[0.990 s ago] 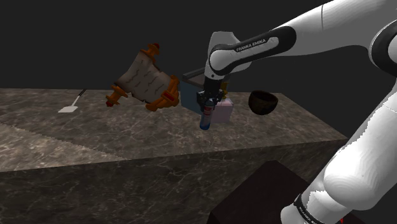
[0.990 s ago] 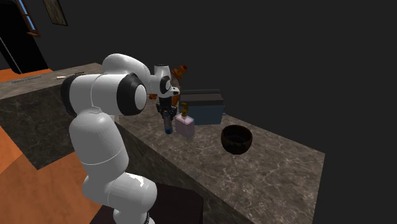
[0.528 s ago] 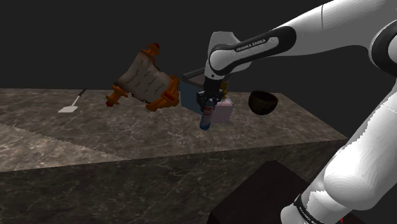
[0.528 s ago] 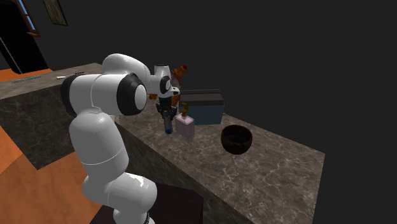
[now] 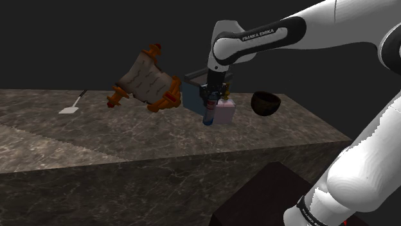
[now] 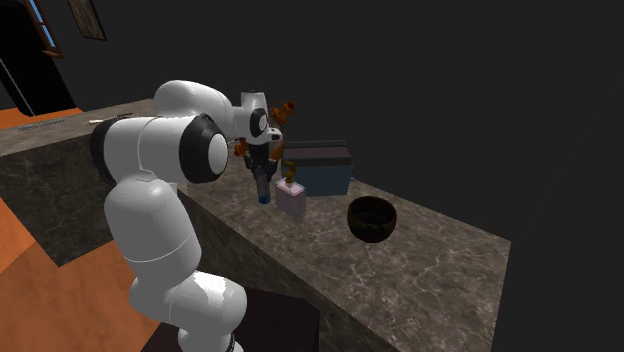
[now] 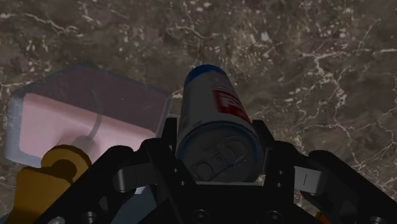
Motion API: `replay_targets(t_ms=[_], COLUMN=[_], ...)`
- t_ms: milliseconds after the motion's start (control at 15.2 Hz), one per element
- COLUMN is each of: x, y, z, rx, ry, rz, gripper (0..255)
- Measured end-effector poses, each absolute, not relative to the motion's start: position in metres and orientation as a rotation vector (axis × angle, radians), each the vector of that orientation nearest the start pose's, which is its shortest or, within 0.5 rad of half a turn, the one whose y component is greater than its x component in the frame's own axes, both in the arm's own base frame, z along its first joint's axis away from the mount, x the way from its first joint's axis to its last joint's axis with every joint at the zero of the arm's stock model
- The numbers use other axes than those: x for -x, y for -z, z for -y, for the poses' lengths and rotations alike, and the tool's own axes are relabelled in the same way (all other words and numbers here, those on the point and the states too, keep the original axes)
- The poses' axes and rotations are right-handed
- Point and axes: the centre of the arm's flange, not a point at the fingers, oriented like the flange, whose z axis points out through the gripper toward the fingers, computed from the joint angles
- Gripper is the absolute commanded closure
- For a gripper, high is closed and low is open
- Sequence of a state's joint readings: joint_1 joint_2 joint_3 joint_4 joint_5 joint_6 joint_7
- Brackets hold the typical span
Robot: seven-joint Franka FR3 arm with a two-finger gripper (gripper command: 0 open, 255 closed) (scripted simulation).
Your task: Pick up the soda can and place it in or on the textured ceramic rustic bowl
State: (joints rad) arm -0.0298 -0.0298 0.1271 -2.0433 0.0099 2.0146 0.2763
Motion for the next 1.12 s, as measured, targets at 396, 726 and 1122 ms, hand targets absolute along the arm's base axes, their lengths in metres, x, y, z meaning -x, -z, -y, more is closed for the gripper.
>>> replay_targets(t_ms=[396, 726, 1122], x=[-0.541, -0.539, -0.538], y=[-0.485, -0.512, -0.545], z=[-0.054, -0.054, -0.053], rx=[3.123, 3.123, 3.123], ry=[-0.001, -0.001, -0.001], rz=[-0.287, -0.287, -0.287], gripper=[255, 255, 255])
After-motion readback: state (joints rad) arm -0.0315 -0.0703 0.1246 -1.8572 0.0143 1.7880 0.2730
